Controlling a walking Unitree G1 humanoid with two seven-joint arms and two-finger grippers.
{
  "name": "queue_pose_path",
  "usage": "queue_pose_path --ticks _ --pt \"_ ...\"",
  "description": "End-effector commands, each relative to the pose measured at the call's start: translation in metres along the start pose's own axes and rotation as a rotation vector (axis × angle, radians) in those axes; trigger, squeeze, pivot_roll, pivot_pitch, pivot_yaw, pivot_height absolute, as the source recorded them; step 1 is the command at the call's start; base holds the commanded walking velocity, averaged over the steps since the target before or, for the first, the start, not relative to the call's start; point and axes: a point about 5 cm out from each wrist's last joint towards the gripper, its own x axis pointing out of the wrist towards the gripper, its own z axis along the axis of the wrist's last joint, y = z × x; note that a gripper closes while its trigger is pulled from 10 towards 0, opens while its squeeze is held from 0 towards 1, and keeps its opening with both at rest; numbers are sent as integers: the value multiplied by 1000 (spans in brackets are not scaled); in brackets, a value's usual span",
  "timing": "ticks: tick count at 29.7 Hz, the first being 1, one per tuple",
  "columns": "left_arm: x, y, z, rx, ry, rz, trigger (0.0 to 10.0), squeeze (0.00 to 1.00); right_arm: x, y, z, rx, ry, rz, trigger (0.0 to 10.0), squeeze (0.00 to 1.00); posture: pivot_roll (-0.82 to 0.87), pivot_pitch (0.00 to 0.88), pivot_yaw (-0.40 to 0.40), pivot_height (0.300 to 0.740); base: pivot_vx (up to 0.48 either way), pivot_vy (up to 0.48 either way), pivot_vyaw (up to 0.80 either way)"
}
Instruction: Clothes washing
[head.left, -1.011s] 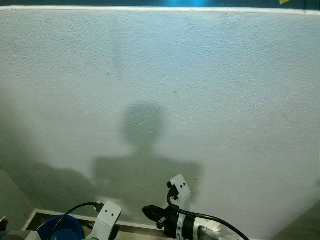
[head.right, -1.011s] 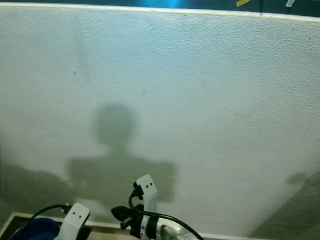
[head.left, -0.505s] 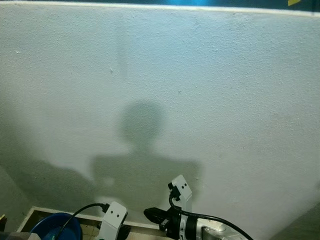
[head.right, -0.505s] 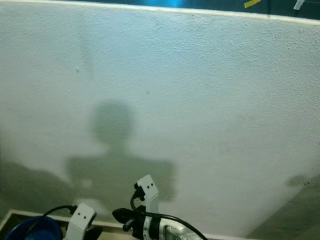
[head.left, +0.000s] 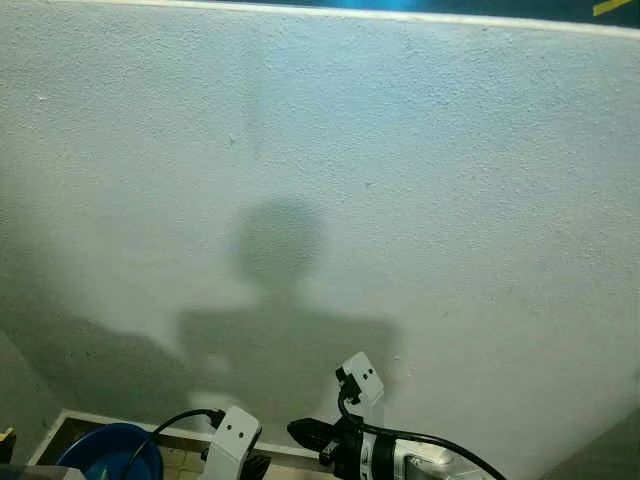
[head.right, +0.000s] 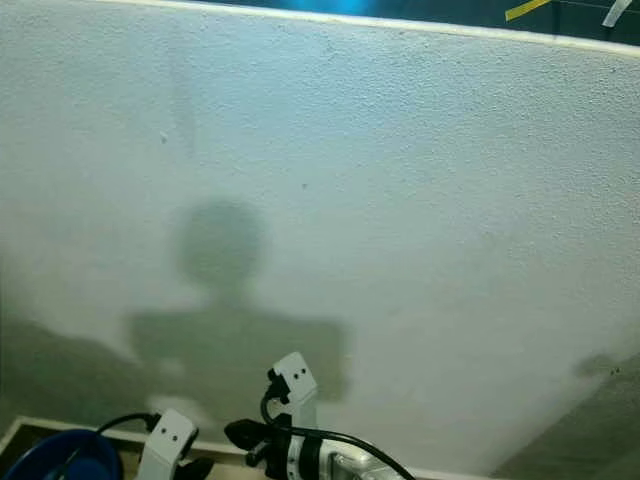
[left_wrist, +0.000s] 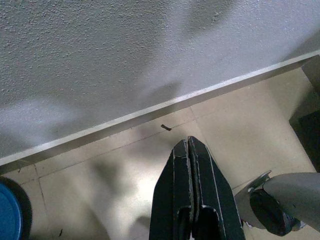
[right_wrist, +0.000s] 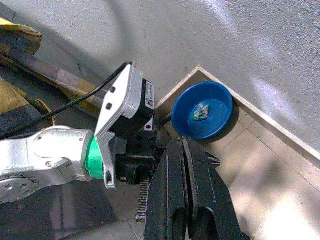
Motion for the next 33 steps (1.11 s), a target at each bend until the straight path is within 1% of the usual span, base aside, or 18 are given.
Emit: queue_pose_path --ticks 1,5,12,16,17,21,26,30,33 --pt "-2 -3 -7 -35 18 -5 10000 0 -4 -1 -2 11 -1 -3 10000 0 5 59 45 740 0 0 0" --pt "0 -3 -6 -56 17 -2 10000 0 -5 -2 2 -14 -1 -8 10000 0 6 63 45 740 0 0 0" --pt "1 -4 -3 -68 4 -11 10000 0 -7 -4 1 -7 -4 -25 10000 0 -22 69 63 740 0 0 0" --pt "3 -8 -2 -72 -1 -22 10000 0 -11 -5 0 2 -3 -21 10000 0 -26 66 55 740 0 0 0" --pt "4 -8 -1 -72 -2 -24 10000 0 -12 -5 0 -6 -3 -24 10000 0 -31 76 51 740 0 0 0" --pt "4 -8 -1 -77 -4 -16 10000 0 -14 -6 0 -10 1 -35 10000 0 -21 69 47 740 0 0 0" --pt "3 -7 -1 -72 -3 -12 10000 0 -12 -5 -1 -12 9 -33 10000 0 -18 77 41 740 0 0 0" --pt "2 -6 -1 -64 -2 -7 10000 0 -10 -4 -2 7 12 -17 10000 0 -10 70 44 740 0 0 0" --pt "2 -5 -3 -65 9 -16 10000 0 -9 -3 0 -12 3 -25 10000 0 -10 67 49 740 0 0 0"
